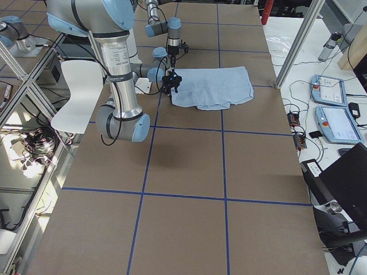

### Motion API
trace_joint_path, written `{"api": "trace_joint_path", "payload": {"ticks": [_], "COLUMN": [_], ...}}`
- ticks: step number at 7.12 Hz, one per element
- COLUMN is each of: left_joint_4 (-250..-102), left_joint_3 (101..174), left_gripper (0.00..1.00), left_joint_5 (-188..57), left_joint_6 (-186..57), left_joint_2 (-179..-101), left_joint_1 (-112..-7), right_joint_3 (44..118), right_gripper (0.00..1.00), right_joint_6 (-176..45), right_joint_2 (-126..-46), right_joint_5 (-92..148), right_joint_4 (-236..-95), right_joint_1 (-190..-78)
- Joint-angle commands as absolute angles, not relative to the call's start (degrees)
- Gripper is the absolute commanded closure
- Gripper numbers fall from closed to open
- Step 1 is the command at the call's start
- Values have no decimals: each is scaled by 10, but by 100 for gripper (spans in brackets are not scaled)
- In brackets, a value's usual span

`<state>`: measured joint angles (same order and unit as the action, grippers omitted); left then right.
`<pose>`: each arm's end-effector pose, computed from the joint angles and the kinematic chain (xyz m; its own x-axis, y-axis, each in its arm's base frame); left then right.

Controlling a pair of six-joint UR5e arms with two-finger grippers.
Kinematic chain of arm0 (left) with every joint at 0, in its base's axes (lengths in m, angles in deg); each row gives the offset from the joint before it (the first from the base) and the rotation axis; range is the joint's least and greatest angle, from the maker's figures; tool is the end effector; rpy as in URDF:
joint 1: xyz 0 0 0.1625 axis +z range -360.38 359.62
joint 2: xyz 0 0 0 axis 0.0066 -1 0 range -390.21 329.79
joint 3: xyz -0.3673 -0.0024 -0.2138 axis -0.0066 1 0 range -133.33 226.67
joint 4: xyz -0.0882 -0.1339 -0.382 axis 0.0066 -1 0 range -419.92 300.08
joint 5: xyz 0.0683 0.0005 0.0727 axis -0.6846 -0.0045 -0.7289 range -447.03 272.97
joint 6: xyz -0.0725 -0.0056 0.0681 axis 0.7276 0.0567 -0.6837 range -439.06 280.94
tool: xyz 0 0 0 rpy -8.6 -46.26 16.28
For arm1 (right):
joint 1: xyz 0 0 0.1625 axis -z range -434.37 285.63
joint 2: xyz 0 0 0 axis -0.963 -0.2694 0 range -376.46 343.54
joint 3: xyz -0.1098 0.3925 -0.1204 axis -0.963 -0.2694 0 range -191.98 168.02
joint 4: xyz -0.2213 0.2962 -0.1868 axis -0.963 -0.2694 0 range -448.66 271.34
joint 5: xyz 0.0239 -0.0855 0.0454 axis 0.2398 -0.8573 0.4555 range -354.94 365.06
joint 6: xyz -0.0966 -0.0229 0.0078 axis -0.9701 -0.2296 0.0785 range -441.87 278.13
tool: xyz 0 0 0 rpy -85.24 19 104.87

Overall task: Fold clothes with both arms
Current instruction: 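Lower the right gripper to the shirt's other near corner and grasp both near corners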

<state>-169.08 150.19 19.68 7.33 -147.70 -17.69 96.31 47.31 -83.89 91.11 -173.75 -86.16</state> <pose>0.5651 -0.2857 0.2430 0.4769 -0.0855 -0.8748 0.0170 0.9960 -0.0881 -0.5592 -0.2599 0.2962 0.3700 0.7211 0.5857 -0.6269 0.6591 -0.4155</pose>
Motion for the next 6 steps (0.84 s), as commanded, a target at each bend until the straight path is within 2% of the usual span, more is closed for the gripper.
{"api": "trace_joint_path", "payload": {"ticks": [1, 4, 6], "left_joint_4": [-1691, -1686, -1638], "left_joint_3": [1505, 1528, 1577], "left_gripper": [100, 100, 100], "left_joint_5": [197, 202, 212], "left_joint_6": [73, 66, 64], "left_joint_2": [-1476, -1475, -1474], "left_joint_1": [-177, -180, -180], "right_joint_3": [964, 983, 1030], "right_gripper": [100, 100, 100], "right_joint_6": [501, 514, 514], "right_joint_2": [-835, -828, -830], "right_joint_5": [911, 910, 912], "right_joint_4": [-1735, -1736, -1765], "right_joint_1": [-862, -870, -867]}}
